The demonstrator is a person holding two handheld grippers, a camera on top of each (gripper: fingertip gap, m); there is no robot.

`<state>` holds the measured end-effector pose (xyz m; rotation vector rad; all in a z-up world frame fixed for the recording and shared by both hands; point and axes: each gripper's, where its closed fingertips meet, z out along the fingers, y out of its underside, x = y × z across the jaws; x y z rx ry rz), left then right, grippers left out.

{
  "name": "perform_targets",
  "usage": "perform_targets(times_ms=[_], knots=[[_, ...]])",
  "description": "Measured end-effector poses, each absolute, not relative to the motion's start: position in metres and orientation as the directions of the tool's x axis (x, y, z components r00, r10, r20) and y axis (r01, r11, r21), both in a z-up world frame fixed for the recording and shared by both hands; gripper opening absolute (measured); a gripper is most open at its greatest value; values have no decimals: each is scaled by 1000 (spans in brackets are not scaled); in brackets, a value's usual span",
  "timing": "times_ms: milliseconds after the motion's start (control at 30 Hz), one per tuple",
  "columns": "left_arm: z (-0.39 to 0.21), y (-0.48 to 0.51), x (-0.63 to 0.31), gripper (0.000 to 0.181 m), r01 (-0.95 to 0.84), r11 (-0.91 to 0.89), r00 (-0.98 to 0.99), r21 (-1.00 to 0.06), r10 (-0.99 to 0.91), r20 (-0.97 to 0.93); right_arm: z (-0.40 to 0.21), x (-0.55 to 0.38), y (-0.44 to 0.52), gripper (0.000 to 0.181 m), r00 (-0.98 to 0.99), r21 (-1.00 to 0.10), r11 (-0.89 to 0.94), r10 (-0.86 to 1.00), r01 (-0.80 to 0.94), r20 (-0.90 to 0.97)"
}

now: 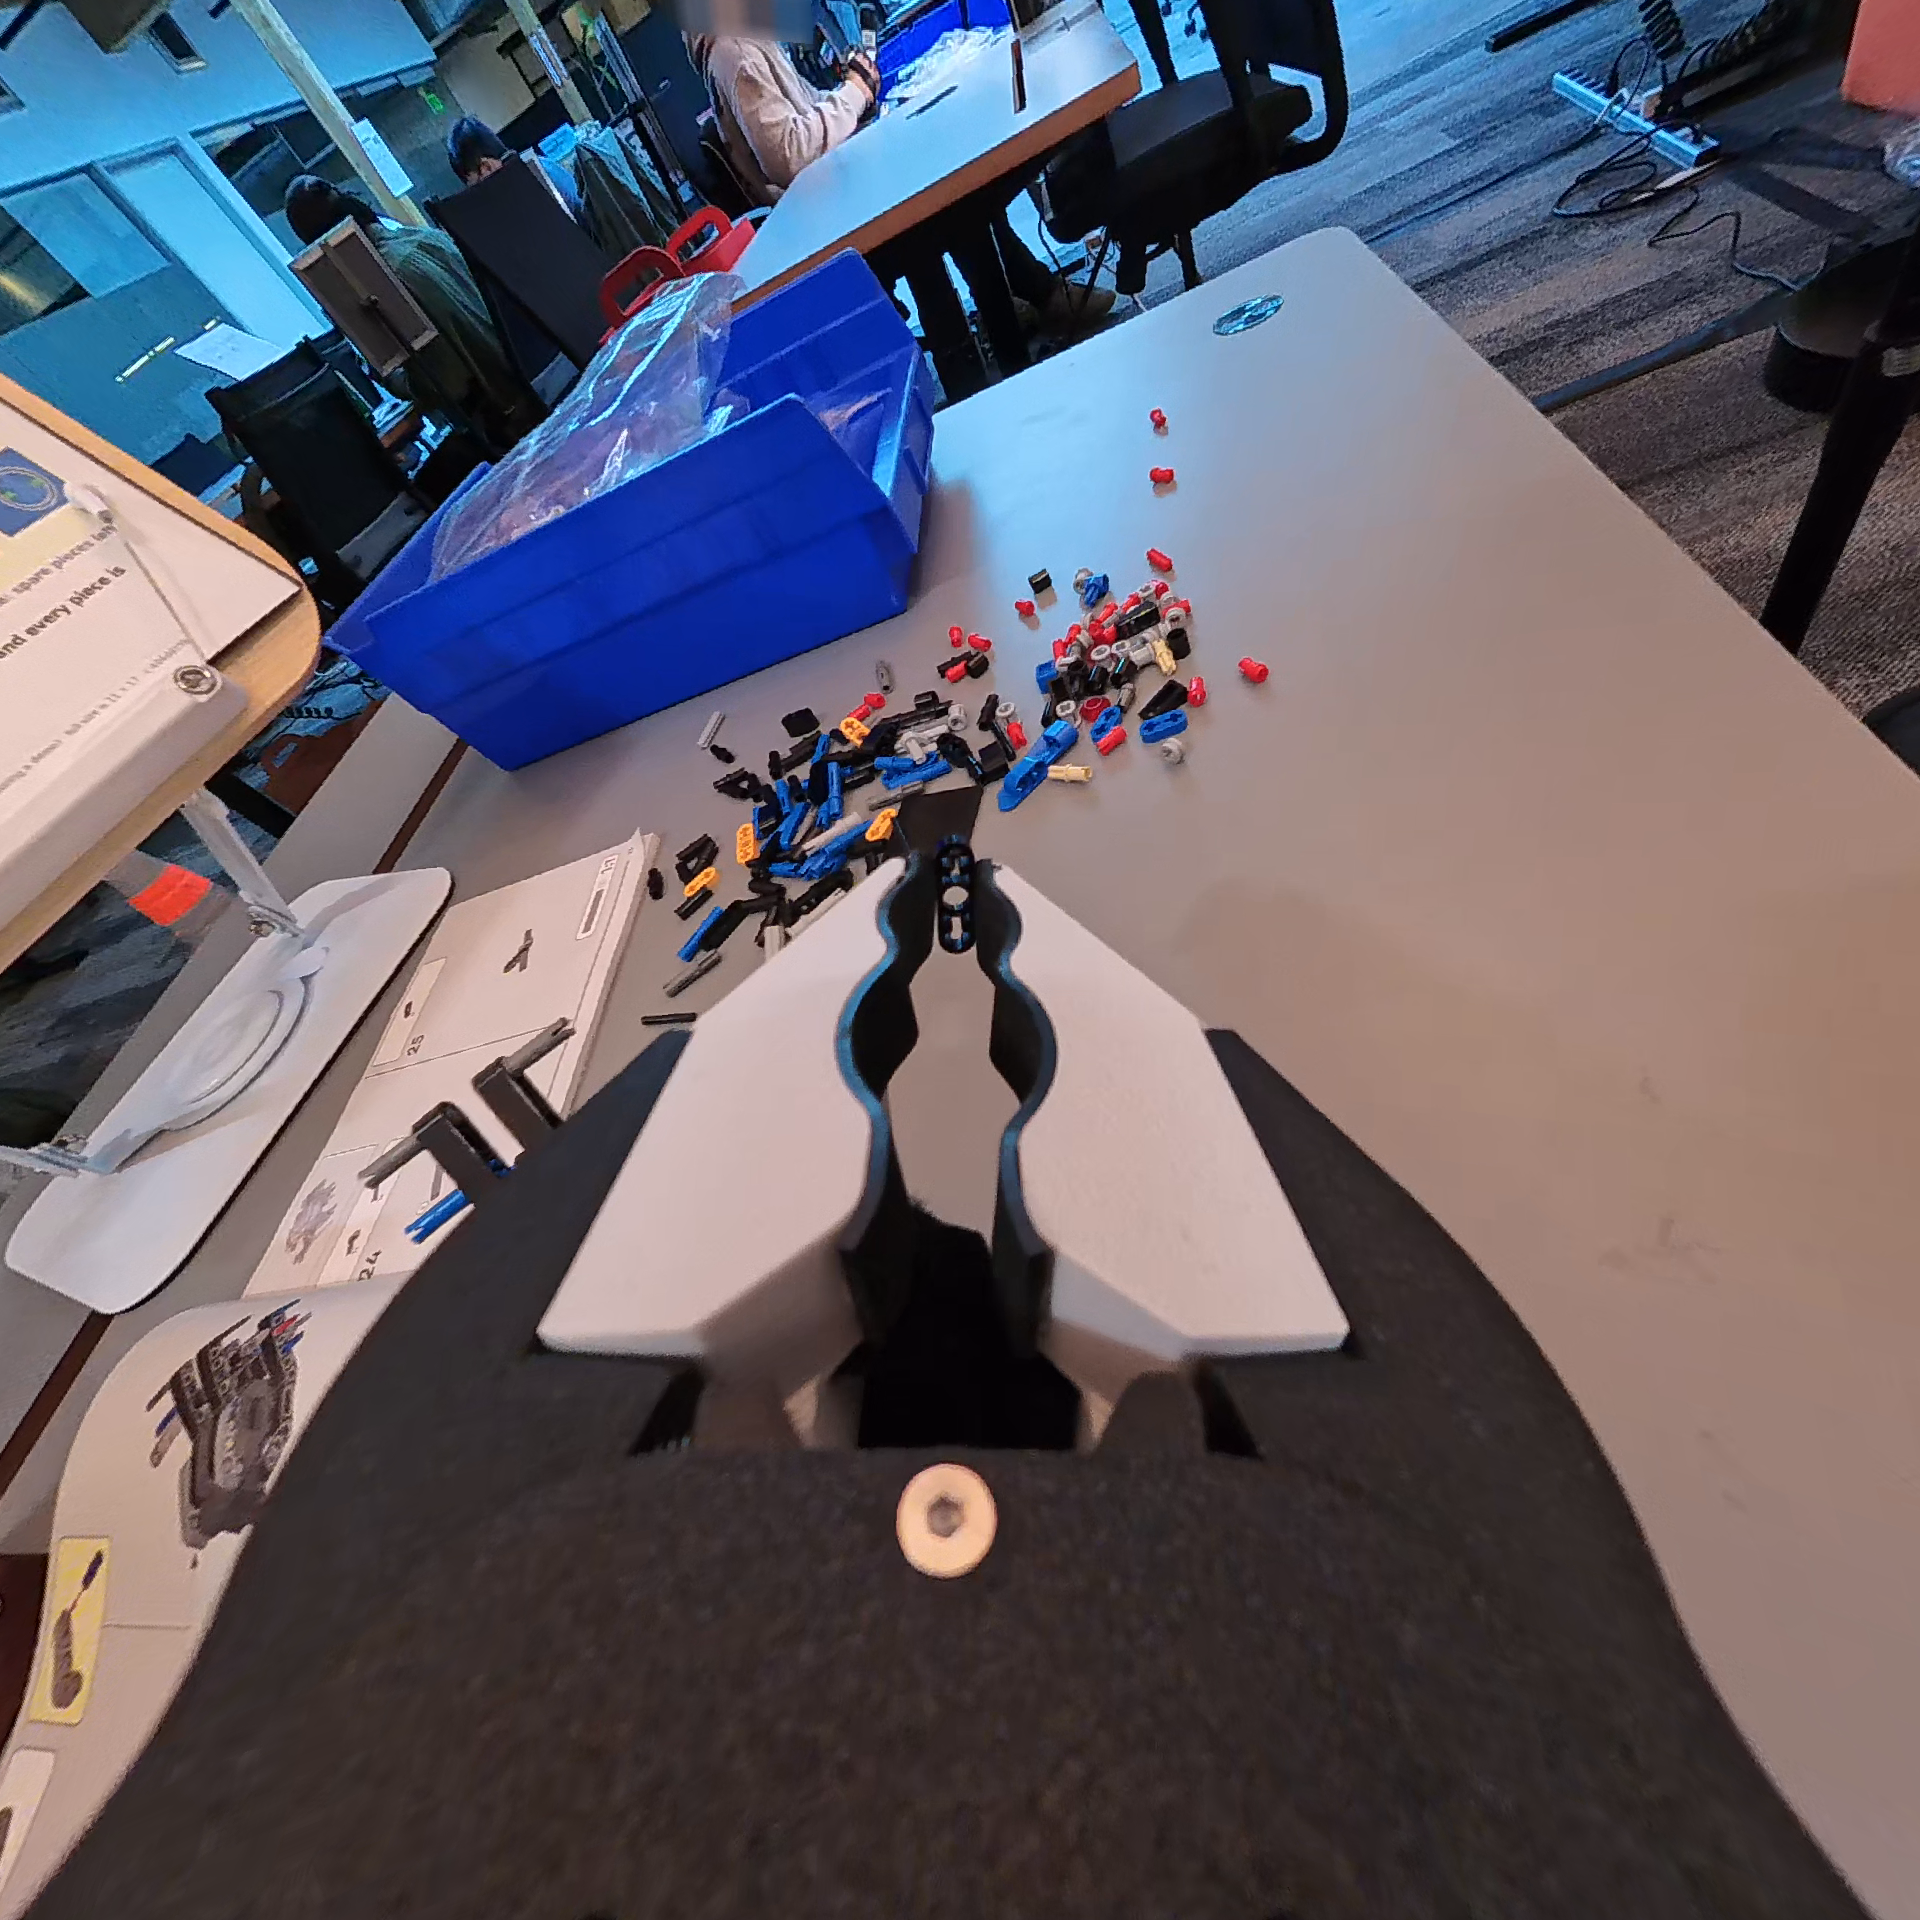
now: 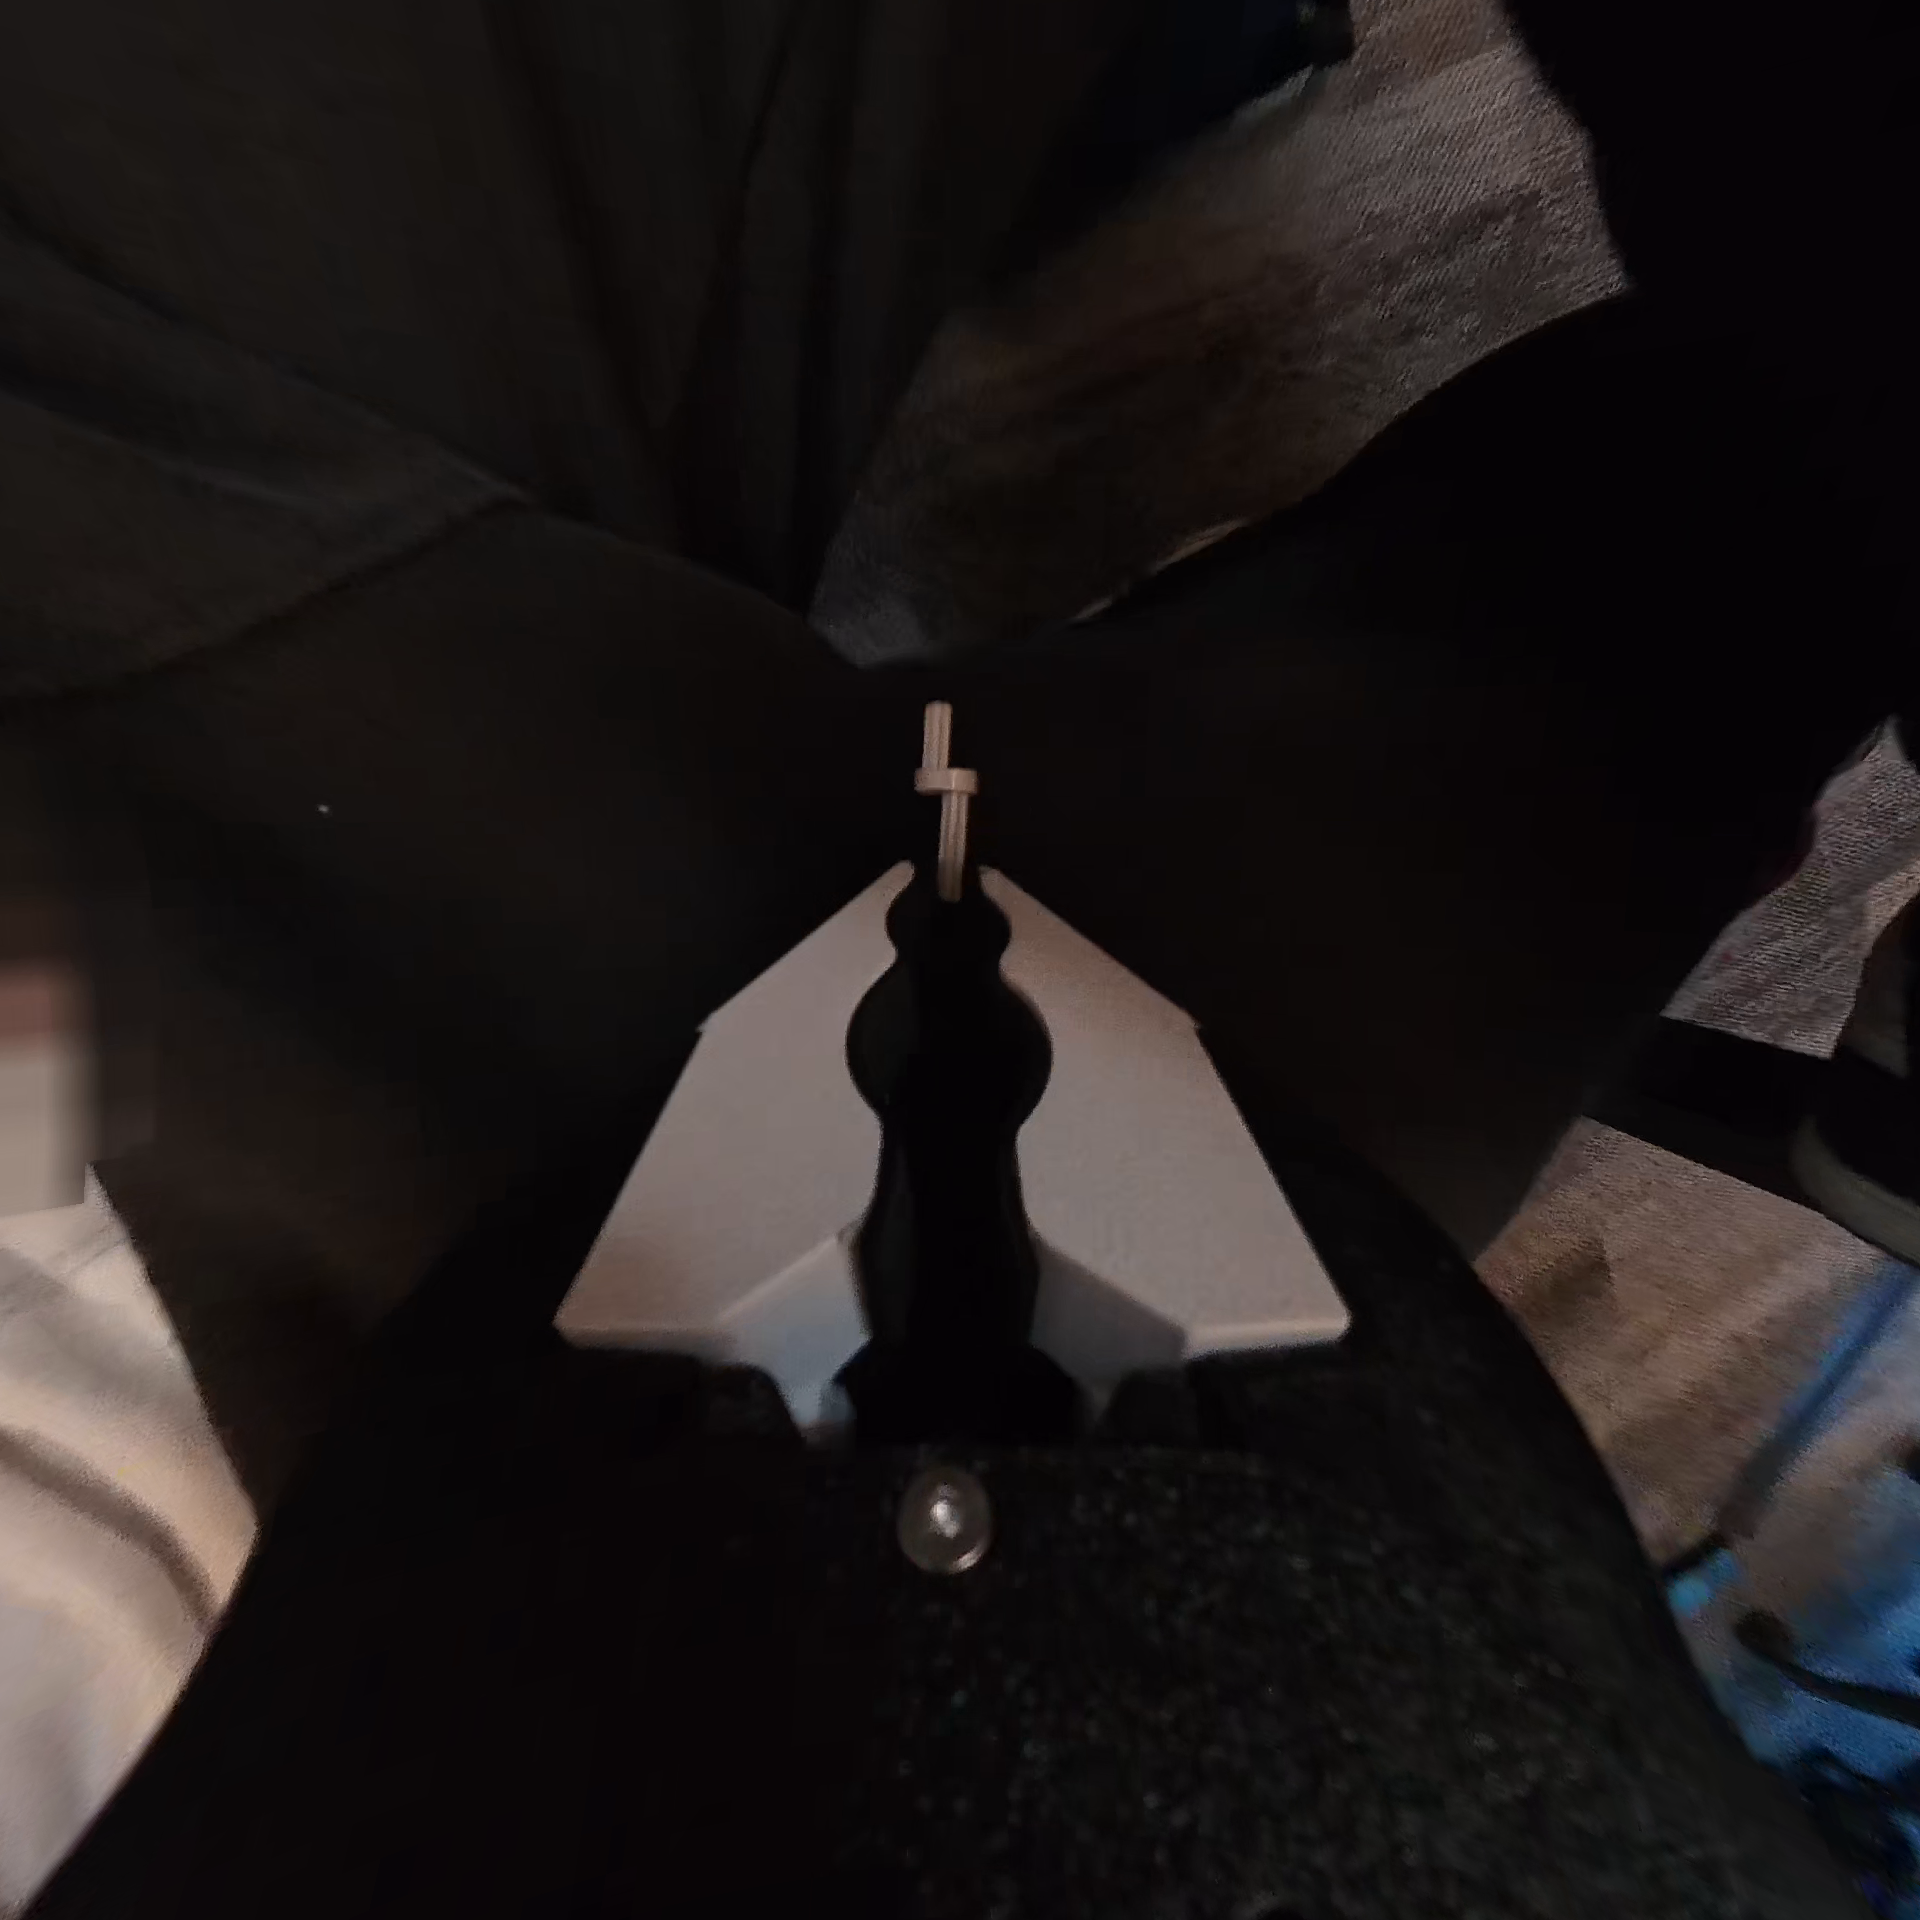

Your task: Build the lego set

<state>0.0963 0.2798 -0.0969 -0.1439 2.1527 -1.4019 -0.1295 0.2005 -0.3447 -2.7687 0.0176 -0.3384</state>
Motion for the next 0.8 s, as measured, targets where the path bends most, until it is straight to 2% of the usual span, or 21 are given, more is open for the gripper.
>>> perform_targets(times_ms=[200,300,367,433,533,667,800], knots=[[-98,282,98,6,199,446,-837,-873,-385,-388,-290,-132,202,4,978,-523,-853,-111,-3,175],[-99,283,99,6,194,444,-838,-875,-389,-384,-201,-120,221,4,975,-679,-733,-120,40,187],[-98,284,100,6,191,441,-837,-877,-393,-380,-144,-80,224,4,963,-737,-675,-177,30,202],[-98,285,102,6,186,441,-836,-878,-399,-377,-129,-31,220,4,965,-712,-698,-233,-77,124],[-99,288,104,6,178,442,-834,-879,-406,-373,-156,44,211,4,933,-591,-780,-338,-205,124],[-102,290,107,6,192,471,-820,-861,-406,-404,-164,66,215,3,915,-554,-803,-367,-219,170],[-106,289,106,6,186,476,-827,-859,-396,-399,-172,71,217,4,910,-567,-779,-398,-269,114]])
